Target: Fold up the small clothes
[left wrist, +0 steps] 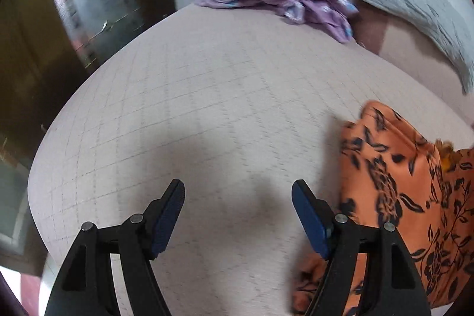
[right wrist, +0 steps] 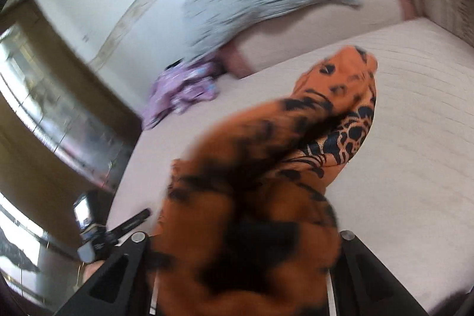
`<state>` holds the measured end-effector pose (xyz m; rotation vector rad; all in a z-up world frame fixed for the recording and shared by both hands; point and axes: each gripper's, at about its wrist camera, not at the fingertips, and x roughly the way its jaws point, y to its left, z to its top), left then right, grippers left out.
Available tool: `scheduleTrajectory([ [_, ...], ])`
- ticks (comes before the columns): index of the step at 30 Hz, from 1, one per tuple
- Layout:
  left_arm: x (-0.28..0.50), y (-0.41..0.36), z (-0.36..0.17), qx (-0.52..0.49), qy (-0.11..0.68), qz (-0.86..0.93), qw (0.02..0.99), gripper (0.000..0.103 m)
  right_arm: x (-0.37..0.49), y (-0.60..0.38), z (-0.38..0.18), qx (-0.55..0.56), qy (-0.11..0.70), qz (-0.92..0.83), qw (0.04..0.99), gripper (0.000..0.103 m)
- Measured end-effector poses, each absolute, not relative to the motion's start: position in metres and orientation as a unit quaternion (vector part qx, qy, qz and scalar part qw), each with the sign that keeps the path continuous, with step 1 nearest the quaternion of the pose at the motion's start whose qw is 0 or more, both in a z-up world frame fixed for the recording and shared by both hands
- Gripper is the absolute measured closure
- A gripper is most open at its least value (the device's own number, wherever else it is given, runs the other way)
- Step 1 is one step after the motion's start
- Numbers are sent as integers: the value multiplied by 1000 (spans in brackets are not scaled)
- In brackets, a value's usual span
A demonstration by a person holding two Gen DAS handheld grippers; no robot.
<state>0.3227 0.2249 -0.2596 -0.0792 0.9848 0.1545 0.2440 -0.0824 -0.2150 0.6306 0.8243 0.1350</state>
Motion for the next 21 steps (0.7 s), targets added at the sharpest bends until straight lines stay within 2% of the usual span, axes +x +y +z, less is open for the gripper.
scheduleTrajectory([
  [3,318,244,-260,-37,461,104,881,27,270,-21,-232,310,428,91,844,79],
  [4,317,255,-260,-42,457,116,881,27,280,-1,-248,320,450,97,828,73],
  [6,313,267,-262,-55,455,123,880,27,295,27,-280,338,481,117,801,52],
  [7,310,275,-266,-61,456,126,879,27,298,36,-292,340,487,126,795,33],
  [8,307,282,-269,-66,456,131,878,27,299,43,-302,335,491,127,794,30],
  [10,305,291,-271,-75,455,134,877,27,291,41,-299,327,467,143,809,30],
  [15,301,282,-260,-107,423,85,896,27,261,-16,-276,386,425,271,773,29],
  [19,291,245,-233,-110,359,5,927,27,233,-72,-267,389,377,239,806,30],
  [21,280,218,-215,-91,314,-43,944,27,224,-95,-274,395,377,210,811,34],
])
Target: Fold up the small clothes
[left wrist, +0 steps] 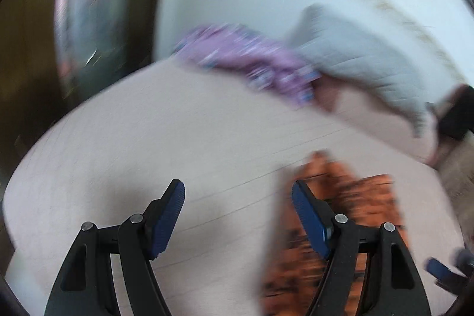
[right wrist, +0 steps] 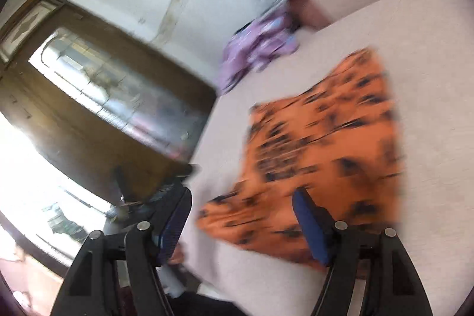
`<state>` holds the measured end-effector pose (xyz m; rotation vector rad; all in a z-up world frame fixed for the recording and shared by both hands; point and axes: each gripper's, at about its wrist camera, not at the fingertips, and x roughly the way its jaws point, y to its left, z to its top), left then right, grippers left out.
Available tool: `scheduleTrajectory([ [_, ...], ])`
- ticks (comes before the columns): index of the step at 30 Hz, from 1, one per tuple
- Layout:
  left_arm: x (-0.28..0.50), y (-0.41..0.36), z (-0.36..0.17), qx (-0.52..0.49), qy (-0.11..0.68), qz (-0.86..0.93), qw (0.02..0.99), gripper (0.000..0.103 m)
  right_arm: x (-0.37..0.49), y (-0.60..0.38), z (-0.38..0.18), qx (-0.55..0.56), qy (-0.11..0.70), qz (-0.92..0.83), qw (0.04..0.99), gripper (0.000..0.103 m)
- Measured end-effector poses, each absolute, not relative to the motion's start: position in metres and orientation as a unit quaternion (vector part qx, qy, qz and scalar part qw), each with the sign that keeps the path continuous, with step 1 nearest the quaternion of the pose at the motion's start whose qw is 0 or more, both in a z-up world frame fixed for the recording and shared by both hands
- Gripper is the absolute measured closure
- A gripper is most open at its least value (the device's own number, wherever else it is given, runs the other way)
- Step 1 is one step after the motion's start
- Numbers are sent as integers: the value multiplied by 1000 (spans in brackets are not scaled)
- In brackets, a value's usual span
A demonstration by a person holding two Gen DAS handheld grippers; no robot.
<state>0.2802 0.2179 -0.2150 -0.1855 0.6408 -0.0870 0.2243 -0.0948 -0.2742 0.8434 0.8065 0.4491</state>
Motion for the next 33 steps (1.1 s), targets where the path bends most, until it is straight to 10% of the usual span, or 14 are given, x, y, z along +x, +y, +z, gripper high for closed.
scheduleTrajectory([
  [9,294,96,-267,124,415,-75,898,24,231,-97,-332,376,460,152,790,87],
  [33,318,144,-284,43,460,-102,881,13,399,-97,-321,409,468,161,766,82],
])
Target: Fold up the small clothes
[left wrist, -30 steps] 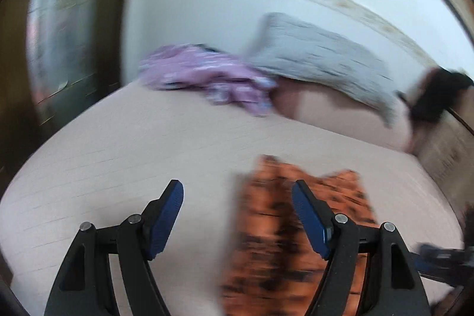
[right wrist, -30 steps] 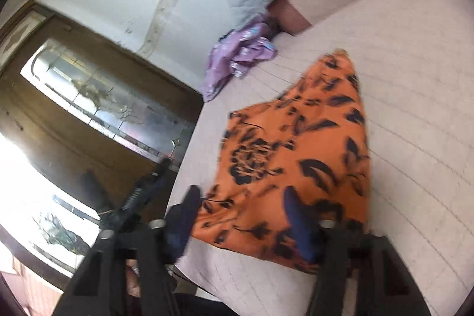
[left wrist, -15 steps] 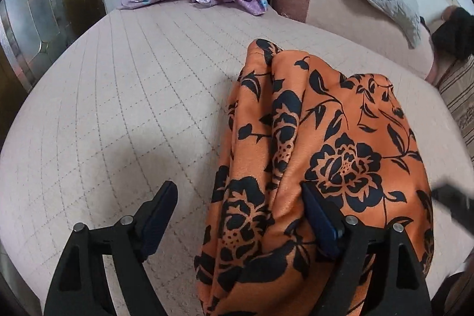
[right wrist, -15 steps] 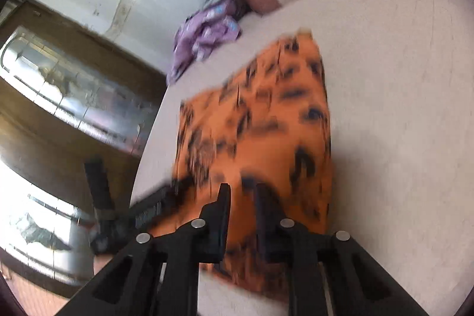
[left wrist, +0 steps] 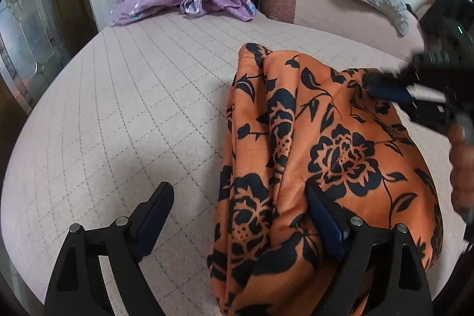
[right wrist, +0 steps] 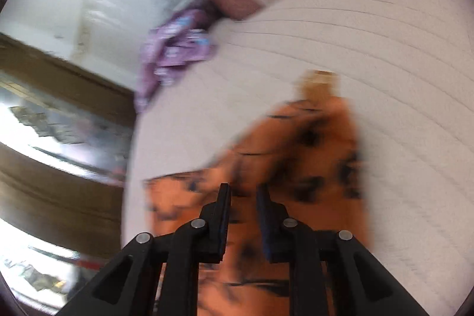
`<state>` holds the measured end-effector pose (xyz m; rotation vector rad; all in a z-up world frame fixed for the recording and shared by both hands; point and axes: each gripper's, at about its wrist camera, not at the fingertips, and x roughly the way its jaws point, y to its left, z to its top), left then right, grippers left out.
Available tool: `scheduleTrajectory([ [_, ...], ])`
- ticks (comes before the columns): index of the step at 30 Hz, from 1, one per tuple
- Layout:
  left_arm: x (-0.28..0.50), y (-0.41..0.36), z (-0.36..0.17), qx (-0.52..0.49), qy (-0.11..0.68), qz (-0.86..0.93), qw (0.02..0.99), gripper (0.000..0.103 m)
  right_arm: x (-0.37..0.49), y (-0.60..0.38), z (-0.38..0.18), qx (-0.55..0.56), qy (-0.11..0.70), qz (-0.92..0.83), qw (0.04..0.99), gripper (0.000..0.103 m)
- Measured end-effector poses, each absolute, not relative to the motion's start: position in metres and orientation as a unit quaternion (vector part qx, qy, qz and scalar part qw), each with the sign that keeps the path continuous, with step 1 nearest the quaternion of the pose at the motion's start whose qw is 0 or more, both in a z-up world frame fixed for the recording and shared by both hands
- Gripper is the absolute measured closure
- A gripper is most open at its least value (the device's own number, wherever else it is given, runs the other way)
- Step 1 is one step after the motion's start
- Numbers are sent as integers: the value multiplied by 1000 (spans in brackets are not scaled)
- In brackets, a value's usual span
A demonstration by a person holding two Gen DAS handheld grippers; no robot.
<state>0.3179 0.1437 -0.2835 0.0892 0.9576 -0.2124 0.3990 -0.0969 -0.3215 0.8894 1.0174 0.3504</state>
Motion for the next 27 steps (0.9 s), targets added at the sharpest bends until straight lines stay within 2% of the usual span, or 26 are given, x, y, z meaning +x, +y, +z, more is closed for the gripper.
scheduleTrajectory([
  [3,304,144,-279,62,442,-112,888,13,416,-63,-328,396,480,203,756,82],
  [5,298,145,-279,70,434,-121,890,13,428,-42,-356,375,527,184,740,81],
  [10,301,146,-292,65,448,-128,882,13,433,-41,-359,385,525,168,740,83],
  [18,299,149,-300,27,452,-104,886,6,320,-92,-300,333,476,138,802,80],
  [22,288,149,-303,16,445,-74,893,2,261,-99,-319,320,495,141,795,77],
  [25,278,144,-305,26,435,-44,899,0,231,-104,-322,308,458,144,821,76],
  [27,274,141,-304,33,430,-29,902,0,224,-106,-313,312,464,131,818,77],
])
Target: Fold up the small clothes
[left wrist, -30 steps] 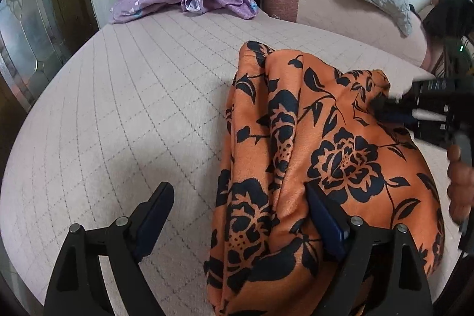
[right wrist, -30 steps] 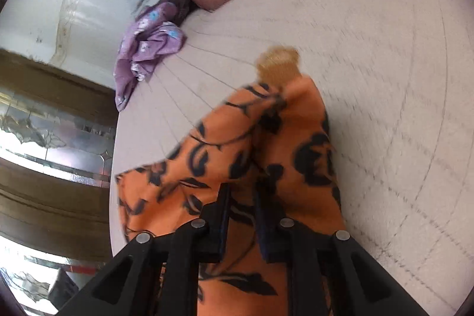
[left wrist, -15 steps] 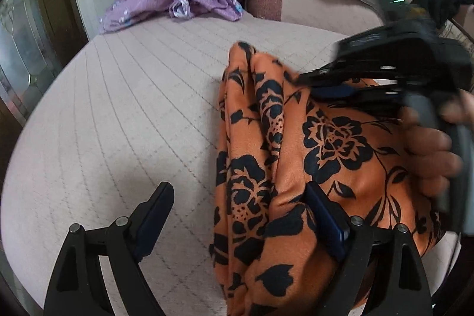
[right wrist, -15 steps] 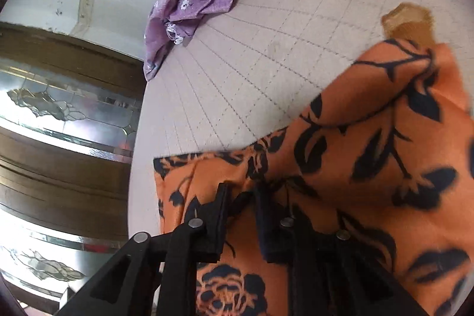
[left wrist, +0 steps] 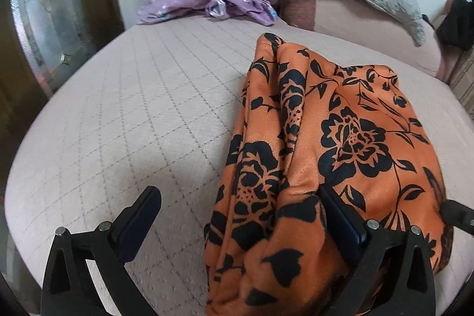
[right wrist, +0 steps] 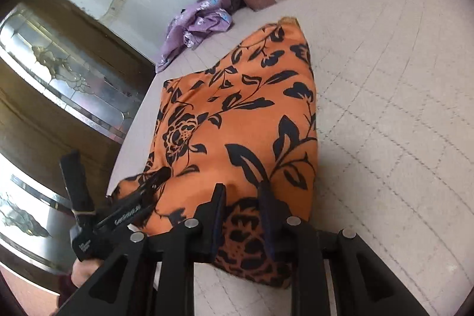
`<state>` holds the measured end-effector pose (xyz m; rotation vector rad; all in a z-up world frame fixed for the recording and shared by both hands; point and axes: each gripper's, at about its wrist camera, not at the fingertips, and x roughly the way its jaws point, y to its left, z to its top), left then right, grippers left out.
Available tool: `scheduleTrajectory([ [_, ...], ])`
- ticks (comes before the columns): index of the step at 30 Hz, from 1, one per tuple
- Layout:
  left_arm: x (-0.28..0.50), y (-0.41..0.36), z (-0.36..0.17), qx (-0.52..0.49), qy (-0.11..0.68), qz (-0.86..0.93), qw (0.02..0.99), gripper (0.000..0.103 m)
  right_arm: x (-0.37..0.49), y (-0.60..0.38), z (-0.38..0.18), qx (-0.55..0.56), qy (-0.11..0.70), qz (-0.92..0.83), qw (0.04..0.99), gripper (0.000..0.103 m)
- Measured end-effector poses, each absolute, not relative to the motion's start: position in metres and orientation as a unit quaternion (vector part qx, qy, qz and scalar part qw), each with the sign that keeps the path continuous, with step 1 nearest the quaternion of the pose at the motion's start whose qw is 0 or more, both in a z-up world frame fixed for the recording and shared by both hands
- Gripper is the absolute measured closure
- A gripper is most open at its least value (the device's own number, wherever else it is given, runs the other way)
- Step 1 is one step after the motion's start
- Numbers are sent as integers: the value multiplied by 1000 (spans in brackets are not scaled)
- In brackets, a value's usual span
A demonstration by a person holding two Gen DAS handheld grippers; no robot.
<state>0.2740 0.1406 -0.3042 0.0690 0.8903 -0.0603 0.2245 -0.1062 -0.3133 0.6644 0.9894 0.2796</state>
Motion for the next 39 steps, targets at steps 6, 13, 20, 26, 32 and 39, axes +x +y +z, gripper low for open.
scheduleTrajectory([
  [6,267,128,-271,97,400,-19,911,0,207,-118,-279,286,462,132,829,76],
  [13,280,101,-298,155,438,-26,885,0,219,-106,-343,285,544,125,779,62],
  [20,272,104,-274,123,394,-33,910,0,205,-110,-309,255,495,114,823,51],
  [26,260,118,-246,100,330,-17,939,0,204,-125,-251,244,424,108,866,51],
  [32,287,108,-278,155,391,13,907,0,232,-121,-251,252,413,128,866,51],
  [39,289,109,-287,156,413,8,898,0,260,-103,-320,282,528,131,790,48],
])
